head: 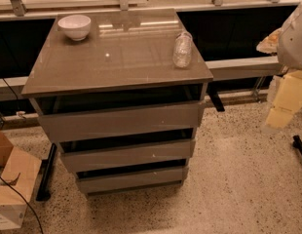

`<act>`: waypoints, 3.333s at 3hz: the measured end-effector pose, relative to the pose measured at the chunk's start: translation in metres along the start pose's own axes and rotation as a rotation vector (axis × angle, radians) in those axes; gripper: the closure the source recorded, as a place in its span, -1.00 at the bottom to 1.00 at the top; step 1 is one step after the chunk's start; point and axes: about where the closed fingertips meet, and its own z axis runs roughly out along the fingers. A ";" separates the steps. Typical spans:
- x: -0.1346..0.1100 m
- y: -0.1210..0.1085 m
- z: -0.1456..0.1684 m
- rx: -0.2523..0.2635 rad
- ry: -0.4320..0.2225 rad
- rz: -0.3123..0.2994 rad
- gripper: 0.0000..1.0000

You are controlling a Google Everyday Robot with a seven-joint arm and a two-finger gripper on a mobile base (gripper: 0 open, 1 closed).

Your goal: Open top drawer

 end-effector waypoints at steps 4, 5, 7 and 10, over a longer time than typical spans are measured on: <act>-0.002 0.025 0.021 0.040 -0.101 0.003 -1.00; -0.015 0.027 0.020 0.090 -0.084 -0.006 -1.00; -0.058 0.040 0.055 0.069 -0.162 -0.054 -1.00; -0.073 0.043 0.104 -0.028 -0.194 -0.036 -1.00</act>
Offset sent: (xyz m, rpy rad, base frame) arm -0.0163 0.0099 -0.0294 0.0910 -0.0589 0.0112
